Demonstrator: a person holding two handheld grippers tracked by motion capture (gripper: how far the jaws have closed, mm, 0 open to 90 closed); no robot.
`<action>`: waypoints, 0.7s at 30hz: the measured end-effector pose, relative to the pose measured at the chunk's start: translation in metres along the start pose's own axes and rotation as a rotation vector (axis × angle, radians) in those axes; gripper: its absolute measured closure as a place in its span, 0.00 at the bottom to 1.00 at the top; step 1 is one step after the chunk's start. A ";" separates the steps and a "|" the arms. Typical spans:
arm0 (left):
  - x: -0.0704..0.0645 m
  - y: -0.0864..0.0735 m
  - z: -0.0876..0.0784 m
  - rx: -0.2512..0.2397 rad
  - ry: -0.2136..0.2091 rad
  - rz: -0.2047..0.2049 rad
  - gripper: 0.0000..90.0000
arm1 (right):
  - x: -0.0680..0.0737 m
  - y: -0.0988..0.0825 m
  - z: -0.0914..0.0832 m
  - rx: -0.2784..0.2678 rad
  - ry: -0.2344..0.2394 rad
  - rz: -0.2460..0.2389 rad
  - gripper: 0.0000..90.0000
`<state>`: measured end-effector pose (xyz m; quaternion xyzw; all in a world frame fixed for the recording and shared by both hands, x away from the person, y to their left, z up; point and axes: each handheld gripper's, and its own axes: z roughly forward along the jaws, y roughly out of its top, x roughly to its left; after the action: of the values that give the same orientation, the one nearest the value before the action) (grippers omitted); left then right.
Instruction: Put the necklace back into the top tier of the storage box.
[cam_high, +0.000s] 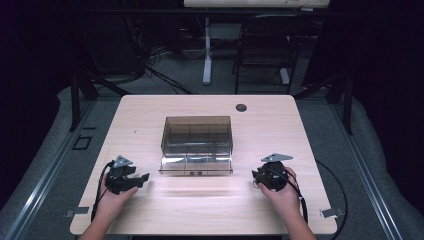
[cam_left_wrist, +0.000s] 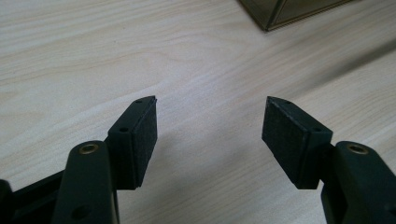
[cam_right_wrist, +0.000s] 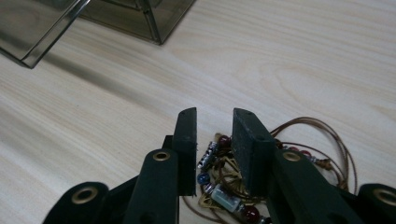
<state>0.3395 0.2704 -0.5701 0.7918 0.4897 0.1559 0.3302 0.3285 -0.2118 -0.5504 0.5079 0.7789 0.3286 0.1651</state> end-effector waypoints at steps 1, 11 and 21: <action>0.000 0.000 0.000 0.000 0.001 0.000 0.40 | 0.001 0.000 0.000 0.006 0.002 0.001 0.80; 0.001 0.000 0.000 0.002 -0.001 -0.002 0.40 | 0.001 -0.005 0.005 0.036 -0.002 0.021 0.82; 0.001 0.000 0.000 0.002 -0.002 0.004 0.40 | 0.001 -0.006 0.010 0.051 -0.019 0.022 0.82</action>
<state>0.3399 0.2713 -0.5702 0.7932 0.4879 0.1551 0.3297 0.3298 -0.2092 -0.5620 0.5237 0.7798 0.3055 0.1558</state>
